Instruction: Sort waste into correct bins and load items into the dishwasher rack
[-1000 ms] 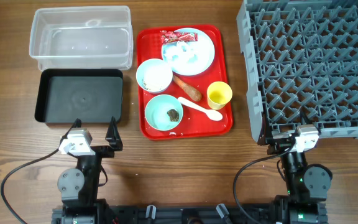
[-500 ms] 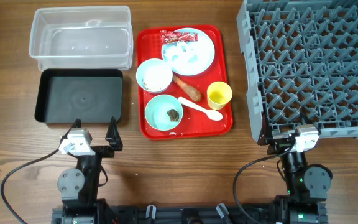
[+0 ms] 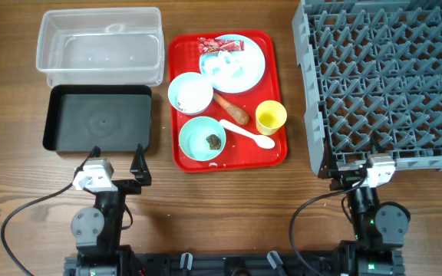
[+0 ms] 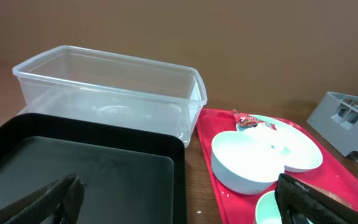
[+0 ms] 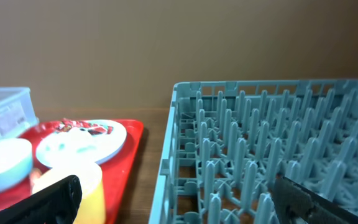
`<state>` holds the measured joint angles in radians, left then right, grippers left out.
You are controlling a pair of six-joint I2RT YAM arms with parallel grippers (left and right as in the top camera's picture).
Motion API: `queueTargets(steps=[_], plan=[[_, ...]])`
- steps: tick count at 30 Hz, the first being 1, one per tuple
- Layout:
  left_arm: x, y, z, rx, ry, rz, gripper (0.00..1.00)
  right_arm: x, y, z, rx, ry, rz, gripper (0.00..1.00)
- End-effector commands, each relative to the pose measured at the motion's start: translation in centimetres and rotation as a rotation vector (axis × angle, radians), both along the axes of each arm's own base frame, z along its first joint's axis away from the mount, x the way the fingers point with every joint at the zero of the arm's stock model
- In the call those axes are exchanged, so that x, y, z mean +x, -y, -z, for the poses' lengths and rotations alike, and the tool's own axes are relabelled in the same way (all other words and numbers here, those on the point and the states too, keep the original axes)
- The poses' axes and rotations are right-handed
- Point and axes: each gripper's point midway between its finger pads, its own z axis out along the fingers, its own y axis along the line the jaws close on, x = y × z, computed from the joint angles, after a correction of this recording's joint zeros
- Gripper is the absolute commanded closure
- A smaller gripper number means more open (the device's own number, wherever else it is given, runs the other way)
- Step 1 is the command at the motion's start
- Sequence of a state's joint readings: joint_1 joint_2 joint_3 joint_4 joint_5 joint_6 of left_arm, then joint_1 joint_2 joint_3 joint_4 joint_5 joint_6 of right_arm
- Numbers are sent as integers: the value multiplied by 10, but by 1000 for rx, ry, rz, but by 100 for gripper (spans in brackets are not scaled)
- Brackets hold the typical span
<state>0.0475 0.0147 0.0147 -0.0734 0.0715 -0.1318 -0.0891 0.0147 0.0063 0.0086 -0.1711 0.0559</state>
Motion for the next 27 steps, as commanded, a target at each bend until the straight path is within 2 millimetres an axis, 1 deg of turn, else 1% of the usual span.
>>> queueTargets(steps=[1, 2, 5, 7, 9, 11, 14, 16, 17, 18, 19, 20, 22, 23, 24, 27], plan=[[0, -1, 1, 14, 6, -10, 0, 0, 1, 0, 200, -14, 7, 0], [0, -1, 1, 14, 5, -9, 0, 0, 1, -3, 241, -6, 10, 0], [0, -1, -2, 14, 20, -9, 0, 0, 1, -19, 214, 60, 2, 0], [0, -1, -14, 16, 65, -10, 0, -2, 1, -36, 190, 131, -8, 0], [-1, -1, -30, 18, 110, -10, 0, -6, 0, -57, 178, 218, -16, 0], [-5, -2, -53, 20, 150, -16, 0, -11, 0, -79, 153, 290, -20, 0], [-8, -2, -88, 29, 190, -15, 0, -13, -1, -108, 136, 323, -21, 0], [-6, -2, -109, 29, 193, -15, 0, -13, -2, -128, 84, 341, -22, 0], [-4, -2, -118, 29, 189, -14, 0, -10, -4, -142, 39, 345, -30, 0], [0, -1, -130, 28, 178, -8, 0, -7, -7, -152, 0, 344, -42, 0], [4, 0, -137, 28, 165, -3, 0, -3, -10, -163, -29, 339, -56, 0], [11, 0, -147, 27, 136, -3, 0, 5, -13, -173, -45, 322, -73, 0], [28, -1, -160, 55, 52, -1, 0, 23, -14, -184, -42, 273, -88, 0], [36, -2, -163, 70, 19, 1, 0, 33, -15, -187, -40, 239, -102, 0], [50, -2, -168, 80, -36, 4, 0, 44, -16, -189, -36, 204, -112, 0], [82, -3, -177, 88, -160, 12, 0, 71, -21, -192, -18, 105, -156, 0]])
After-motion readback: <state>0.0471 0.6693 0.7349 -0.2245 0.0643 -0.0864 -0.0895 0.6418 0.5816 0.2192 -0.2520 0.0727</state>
